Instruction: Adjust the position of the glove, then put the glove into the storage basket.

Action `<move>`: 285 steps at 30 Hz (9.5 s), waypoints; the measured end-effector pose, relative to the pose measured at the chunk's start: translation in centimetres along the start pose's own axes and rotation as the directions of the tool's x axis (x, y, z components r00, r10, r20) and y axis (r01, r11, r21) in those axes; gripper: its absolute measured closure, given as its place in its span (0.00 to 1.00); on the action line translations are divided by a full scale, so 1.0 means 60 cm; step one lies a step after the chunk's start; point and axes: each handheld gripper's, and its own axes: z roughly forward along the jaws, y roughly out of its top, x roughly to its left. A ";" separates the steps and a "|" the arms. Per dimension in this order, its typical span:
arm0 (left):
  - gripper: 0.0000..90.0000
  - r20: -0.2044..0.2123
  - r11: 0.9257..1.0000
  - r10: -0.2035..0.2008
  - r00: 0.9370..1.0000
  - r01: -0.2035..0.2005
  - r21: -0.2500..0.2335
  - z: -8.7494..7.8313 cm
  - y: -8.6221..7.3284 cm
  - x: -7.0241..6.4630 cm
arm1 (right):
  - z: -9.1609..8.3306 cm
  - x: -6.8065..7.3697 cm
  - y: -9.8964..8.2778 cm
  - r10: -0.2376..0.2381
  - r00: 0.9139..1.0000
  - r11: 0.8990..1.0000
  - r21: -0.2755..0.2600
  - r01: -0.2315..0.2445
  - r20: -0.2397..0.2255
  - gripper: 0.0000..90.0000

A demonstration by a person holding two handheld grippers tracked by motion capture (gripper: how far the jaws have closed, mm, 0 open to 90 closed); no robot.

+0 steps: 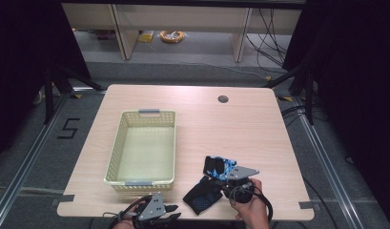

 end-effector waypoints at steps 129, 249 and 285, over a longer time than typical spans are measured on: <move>0.27 -0.052 0.989 -0.099 0.994 0.104 0.101 -0.017 -0.023 0.016 | -0.053 0.008 0.010 0.137 0.989 0.979 -0.142 -0.144 -0.058 0.96; 0.42 0.007 0.976 -0.197 0.980 0.196 0.096 0.116 0.059 0.012 | -0.016 -0.009 -0.065 0.228 0.973 0.971 0.069 -0.231 0.039 0.86; 0.89 -0.016 0.992 -0.122 0.992 0.123 0.033 0.130 0.071 0.001 | -0.026 -0.008 -0.072 0.228 0.973 0.971 0.069 -0.230 0.039 0.89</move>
